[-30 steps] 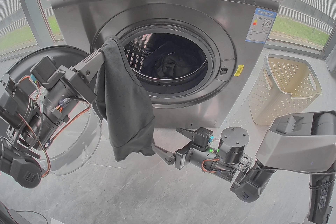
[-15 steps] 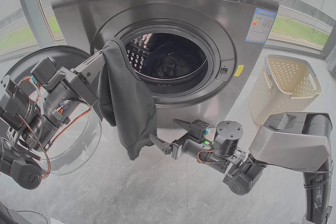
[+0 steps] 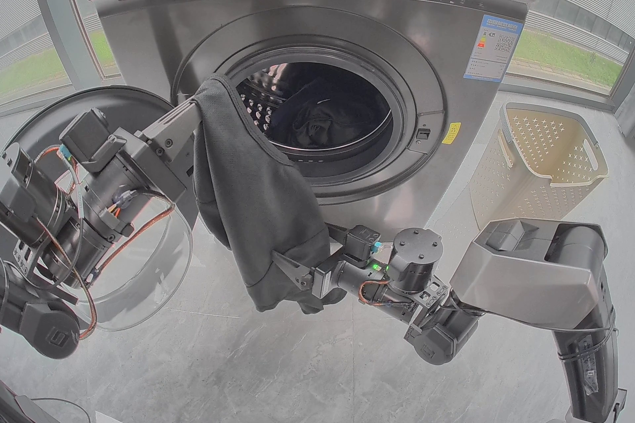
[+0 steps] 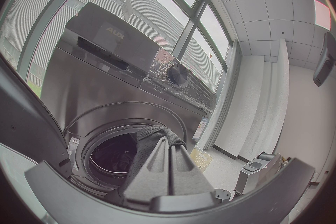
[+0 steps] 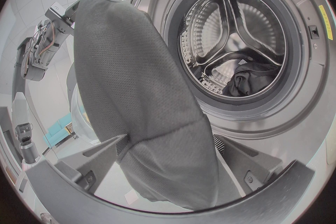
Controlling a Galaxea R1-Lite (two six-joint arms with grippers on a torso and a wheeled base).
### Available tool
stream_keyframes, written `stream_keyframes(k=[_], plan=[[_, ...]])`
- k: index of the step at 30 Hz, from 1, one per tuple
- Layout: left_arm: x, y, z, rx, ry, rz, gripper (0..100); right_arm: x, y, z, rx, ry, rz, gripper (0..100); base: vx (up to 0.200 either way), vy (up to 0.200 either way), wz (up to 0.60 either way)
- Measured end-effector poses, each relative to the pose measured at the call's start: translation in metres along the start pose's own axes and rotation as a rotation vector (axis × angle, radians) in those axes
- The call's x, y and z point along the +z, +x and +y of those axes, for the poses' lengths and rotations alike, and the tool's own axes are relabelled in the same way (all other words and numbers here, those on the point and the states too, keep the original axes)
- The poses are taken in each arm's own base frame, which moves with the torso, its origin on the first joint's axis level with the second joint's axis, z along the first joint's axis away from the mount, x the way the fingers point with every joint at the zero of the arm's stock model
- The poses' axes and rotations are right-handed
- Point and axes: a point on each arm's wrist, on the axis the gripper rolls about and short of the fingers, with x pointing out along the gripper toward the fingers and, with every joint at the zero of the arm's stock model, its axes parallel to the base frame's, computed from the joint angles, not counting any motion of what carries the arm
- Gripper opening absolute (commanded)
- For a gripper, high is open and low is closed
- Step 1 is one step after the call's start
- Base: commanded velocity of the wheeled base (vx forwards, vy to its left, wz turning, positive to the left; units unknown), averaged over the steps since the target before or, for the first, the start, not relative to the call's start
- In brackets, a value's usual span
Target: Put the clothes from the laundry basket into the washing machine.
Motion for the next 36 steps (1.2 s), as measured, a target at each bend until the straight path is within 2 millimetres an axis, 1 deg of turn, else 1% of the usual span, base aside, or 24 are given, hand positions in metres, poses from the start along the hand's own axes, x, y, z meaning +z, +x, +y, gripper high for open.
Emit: stream_keyframes(k=[4,7,15,21,26,36], plan=[[0.0,0.0,0.0,0.0,0.0,0.0,0,0.0,0.004,0.007,0.019,-0.001,-0.007,100,0.0,0.0,0.0],[0.0,0.0,0.0,0.0,0.0,-0.001,0,-0.001,0.004,0.009,0.023,-0.001,-0.006,100,0.0,0.0,0.0],[0.001,0.0,0.0,-0.001,0.001,-0.004,0,0.004,0.005,-0.003,0.008,-0.006,-0.015,100,0.0,0.0,0.0],[0.001,0.0,0.0,0.0,0.001,-0.003,0,0.009,0.013,-0.008,0.005,-0.014,-0.055,100,0.0,0.0,0.0],[0.0,-0.001,0.0,0.001,0.0,0.001,0,0.011,0.022,-0.009,0.012,-0.021,-0.088,100,0.0,0.0,0.0],[0.0,-0.001,0.0,0.003,-0.002,0.002,0,0.009,0.024,-0.009,0.018,-0.023,-0.101,100,0.0,0.0,0.0]])
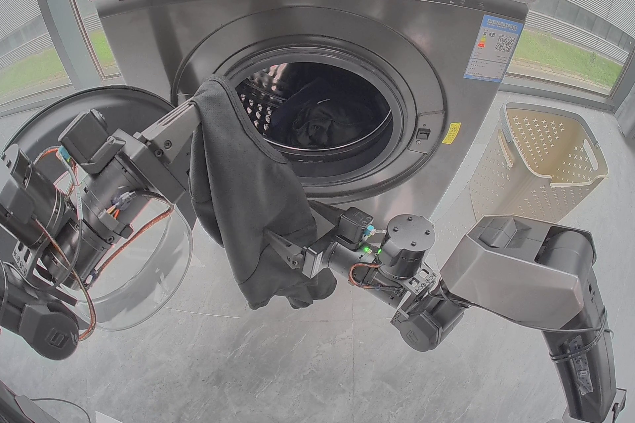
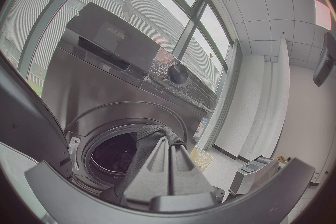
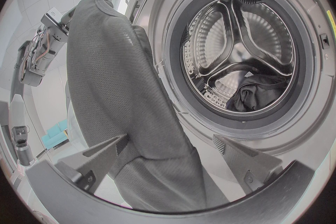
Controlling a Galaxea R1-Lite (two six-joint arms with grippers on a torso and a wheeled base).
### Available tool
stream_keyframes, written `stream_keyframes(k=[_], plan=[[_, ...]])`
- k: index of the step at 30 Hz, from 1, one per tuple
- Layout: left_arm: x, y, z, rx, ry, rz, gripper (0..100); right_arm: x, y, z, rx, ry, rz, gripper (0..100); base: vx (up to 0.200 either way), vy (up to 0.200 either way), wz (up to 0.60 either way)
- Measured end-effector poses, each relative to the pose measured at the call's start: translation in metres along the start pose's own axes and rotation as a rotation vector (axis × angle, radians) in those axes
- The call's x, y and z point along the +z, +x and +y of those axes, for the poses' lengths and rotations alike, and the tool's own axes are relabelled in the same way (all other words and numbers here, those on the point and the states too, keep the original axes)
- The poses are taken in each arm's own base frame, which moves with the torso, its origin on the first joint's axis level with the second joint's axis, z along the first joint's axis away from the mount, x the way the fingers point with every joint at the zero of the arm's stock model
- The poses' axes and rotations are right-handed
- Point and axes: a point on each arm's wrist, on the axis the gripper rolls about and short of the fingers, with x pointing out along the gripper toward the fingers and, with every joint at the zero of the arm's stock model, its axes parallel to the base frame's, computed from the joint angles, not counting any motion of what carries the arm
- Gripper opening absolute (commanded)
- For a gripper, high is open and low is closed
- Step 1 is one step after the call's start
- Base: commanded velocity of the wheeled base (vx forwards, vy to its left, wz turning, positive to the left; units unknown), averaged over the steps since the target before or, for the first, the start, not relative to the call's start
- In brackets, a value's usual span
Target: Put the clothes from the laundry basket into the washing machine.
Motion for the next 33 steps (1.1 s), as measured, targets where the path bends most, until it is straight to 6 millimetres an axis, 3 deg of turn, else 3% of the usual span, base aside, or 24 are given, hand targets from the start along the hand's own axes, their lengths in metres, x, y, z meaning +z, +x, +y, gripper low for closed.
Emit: stream_keyframes(k=[1,11,19,33], plan=[[0.0,0.0,0.0,0.001,0.0,0.0,0,0.0,0.001,0.001,0.001,0.0,-0.007,0,0.0,0.0,0.0],[0.001,0.0,0.001,0.003,0.001,-0.003,0,0.0,0.007,0.007,0.011,0.002,-0.025,0,0.0,0.0,0.0],[0.001,0.0,0.002,0.006,0.004,-0.005,0,0.007,-0.009,0.004,-0.017,0.008,0.014,0,0.0,0.0,0.0],[0.001,0.001,0.003,0.009,0.004,-0.005,0,0.063,-0.06,0.0,-0.084,0.001,0.036,0,0.0,0.0,0.0]])
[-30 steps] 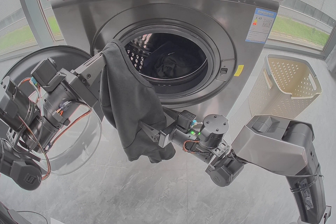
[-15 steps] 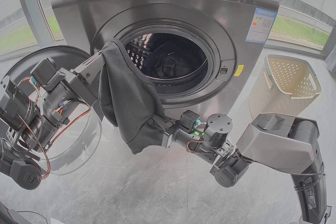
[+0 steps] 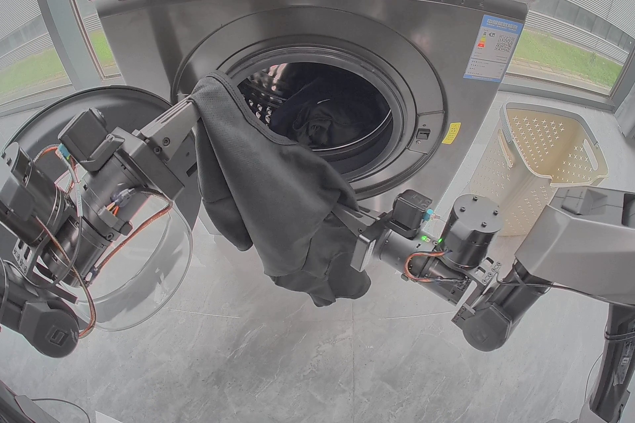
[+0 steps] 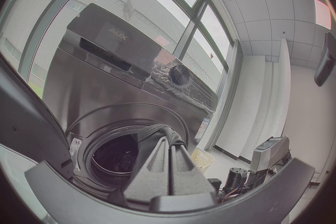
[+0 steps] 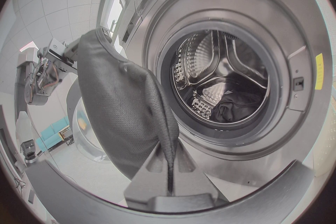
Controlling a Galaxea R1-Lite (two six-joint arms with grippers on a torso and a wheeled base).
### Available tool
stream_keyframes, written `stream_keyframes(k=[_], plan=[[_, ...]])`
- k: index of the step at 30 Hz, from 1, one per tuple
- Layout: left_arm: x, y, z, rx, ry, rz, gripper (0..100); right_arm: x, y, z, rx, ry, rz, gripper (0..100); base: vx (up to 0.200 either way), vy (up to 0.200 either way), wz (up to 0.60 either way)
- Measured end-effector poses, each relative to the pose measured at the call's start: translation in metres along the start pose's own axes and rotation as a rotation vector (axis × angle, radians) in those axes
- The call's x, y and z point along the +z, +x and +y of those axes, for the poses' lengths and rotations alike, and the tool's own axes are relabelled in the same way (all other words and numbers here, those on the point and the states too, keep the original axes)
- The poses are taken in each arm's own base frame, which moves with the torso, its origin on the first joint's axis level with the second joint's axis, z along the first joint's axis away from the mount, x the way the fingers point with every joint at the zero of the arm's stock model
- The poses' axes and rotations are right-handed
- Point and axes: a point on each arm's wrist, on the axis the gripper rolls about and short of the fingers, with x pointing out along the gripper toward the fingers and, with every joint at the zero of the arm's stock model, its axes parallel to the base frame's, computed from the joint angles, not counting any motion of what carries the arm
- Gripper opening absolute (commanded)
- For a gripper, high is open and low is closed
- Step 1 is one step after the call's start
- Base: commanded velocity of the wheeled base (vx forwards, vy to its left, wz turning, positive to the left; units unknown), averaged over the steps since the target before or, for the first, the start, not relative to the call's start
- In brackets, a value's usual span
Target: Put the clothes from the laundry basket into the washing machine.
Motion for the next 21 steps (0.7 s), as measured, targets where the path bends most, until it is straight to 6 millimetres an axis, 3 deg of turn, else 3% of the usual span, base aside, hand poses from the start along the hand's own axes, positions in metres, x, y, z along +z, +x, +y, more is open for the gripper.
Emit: stream_keyframes(k=[1,6,21], plan=[[0.0,0.0,0.0,0.0,0.0,0.001,0,0.001,-0.004,0.0,-0.003,0.001,0.007,100,0.0,0.0,0.0],[-0.001,0.0,0.0,-0.001,-0.001,0.002,0,0.003,-0.012,0.006,0.006,0.005,0.022,100,0.0,0.0,0.0],[0.001,0.001,-0.001,-0.003,0.0,-0.004,0,-0.014,0.013,0.012,0.036,0.008,0.005,100,0.0,0.0,0.0]])
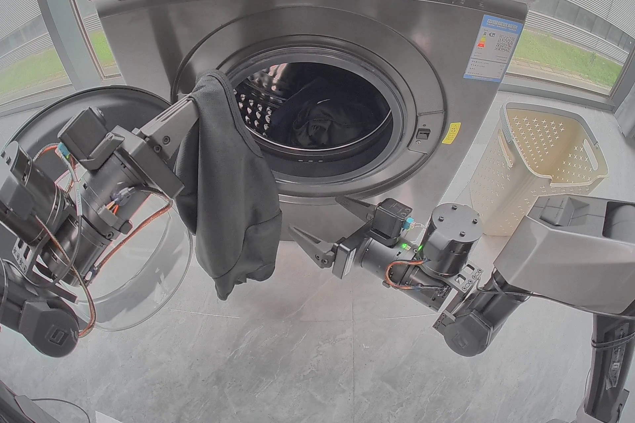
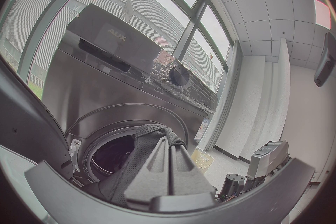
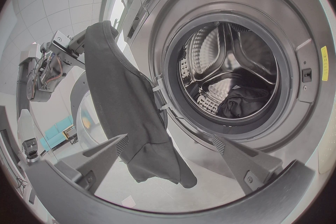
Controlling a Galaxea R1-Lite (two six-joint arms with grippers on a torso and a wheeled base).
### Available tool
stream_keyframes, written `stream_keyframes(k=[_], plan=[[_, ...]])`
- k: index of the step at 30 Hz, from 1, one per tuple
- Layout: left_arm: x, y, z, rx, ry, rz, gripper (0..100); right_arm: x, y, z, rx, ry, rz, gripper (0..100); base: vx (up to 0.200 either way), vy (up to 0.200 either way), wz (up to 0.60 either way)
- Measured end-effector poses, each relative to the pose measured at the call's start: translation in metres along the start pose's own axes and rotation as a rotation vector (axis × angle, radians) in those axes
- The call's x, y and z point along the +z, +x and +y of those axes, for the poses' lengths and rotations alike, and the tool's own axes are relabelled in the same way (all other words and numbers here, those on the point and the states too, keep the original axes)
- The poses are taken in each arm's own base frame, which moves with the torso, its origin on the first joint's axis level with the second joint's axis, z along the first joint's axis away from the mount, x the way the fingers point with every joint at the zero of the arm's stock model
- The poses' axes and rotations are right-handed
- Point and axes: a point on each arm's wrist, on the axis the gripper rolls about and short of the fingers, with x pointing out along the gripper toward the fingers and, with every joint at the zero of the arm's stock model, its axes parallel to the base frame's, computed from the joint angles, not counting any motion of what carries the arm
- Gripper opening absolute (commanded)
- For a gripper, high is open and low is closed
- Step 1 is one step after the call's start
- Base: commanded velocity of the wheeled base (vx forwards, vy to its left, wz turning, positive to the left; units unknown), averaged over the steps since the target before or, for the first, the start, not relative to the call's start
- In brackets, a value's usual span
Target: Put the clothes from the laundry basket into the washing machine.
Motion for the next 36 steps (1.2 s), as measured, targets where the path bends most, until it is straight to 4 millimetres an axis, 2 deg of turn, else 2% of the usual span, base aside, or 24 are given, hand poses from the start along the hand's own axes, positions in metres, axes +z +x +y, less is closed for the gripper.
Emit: stream_keyframes(k=[9,15,16,25,31,36], plan=[[0.0,-0.001,0.0,0.001,0.0,0.0,0,-0.011,0.016,-0.012,0.005,-0.007,-0.02,100,0.0,0.0,0.0],[0.0,-0.001,0.0,0.002,0.001,0.001,0,-0.017,0.019,-0.008,0.049,-0.002,-0.011,100,0.0,0.0,0.0],[0.0,-0.001,0.0,0.002,0.001,0.001,0,-0.017,0.021,-0.008,0.05,-0.003,-0.015,0,0.0,0.0,0.0],[0.001,-0.001,0.0,0.002,0.002,0.0,0,-0.017,0.039,-0.007,0.06,-0.008,-0.075,0,0.0,0.0,0.0],[0.001,-0.001,0.0,0.003,0.002,-0.001,0,-0.017,0.04,-0.005,0.058,-0.007,-0.076,0,0.0,0.0,0.0],[0.001,-0.001,0.0,0.003,0.002,-0.002,0,-0.012,0.033,-0.004,0.049,-0.006,-0.067,0,0.0,0.0,0.0]])
